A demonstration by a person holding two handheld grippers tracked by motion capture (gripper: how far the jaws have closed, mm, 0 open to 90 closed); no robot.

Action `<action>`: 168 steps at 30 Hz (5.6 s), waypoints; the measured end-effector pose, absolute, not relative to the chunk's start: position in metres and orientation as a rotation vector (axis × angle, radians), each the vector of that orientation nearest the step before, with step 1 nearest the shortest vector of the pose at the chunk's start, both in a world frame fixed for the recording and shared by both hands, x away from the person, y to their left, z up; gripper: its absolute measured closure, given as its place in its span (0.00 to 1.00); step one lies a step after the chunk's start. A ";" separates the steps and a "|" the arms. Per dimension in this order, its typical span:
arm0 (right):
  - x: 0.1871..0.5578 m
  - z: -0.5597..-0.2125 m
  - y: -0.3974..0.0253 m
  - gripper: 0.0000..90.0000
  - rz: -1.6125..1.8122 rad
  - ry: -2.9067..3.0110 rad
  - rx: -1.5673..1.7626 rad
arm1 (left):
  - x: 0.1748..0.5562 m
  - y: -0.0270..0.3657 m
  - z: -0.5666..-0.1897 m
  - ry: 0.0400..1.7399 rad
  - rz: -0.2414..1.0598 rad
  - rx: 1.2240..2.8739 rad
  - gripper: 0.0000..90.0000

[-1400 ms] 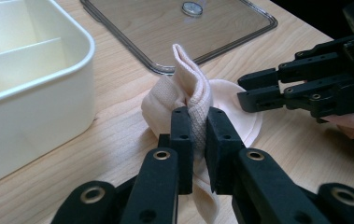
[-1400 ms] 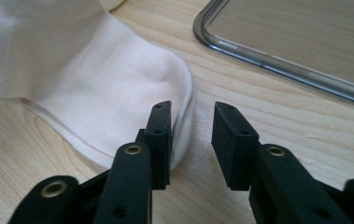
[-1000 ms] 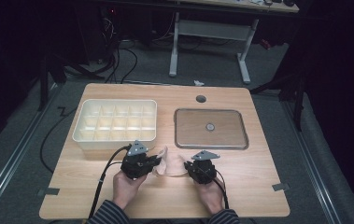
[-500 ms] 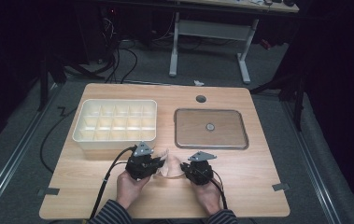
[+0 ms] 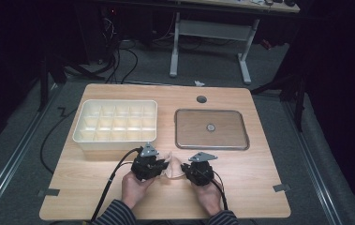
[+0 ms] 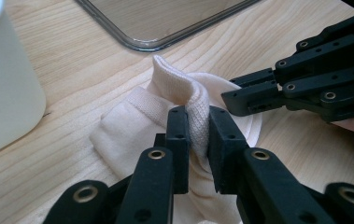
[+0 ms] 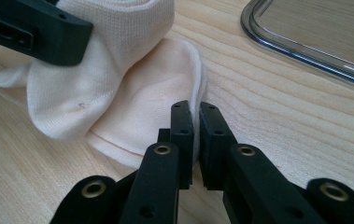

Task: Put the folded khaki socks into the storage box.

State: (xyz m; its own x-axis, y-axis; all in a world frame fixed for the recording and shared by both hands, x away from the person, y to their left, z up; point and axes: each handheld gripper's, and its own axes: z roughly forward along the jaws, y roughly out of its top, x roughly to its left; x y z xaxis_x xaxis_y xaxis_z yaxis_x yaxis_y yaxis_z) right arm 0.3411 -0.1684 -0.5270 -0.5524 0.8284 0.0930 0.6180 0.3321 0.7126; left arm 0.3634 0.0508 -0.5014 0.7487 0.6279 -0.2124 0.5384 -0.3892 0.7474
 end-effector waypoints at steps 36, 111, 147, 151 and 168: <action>0.342 -0.527 -0.167 0.95 1.030 2.316 1.282 | 0.358 0.060 -0.495 0.873 0.100 2.007 0.63; 0.329 -0.487 -0.160 0.59 1.105 2.204 1.211 | 0.363 0.068 -0.495 0.963 0.189 2.055 0.54; 0.344 -0.528 -0.165 0.65 1.021 2.266 1.234 | 0.352 0.066 -0.535 0.934 0.323 2.090 0.46; 0.345 -0.527 -0.164 0.68 1.024 2.275 1.227 | 0.352 0.066 -0.535 0.947 0.321 2.082 0.46; 0.344 -0.524 -0.165 0.76 1.055 2.295 1.249 | 0.358 0.069 -0.526 0.964 0.280 2.097 0.43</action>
State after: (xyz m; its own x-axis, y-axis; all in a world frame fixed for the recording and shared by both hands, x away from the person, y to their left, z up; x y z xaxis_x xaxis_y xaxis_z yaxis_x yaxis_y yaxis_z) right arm 0.3439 -0.1654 -0.5238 -0.5652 0.8224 0.0642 0.5840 0.3440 0.7353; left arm 0.3580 0.0694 -0.5259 0.6858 0.7180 -0.1190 0.5424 -0.3952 0.7414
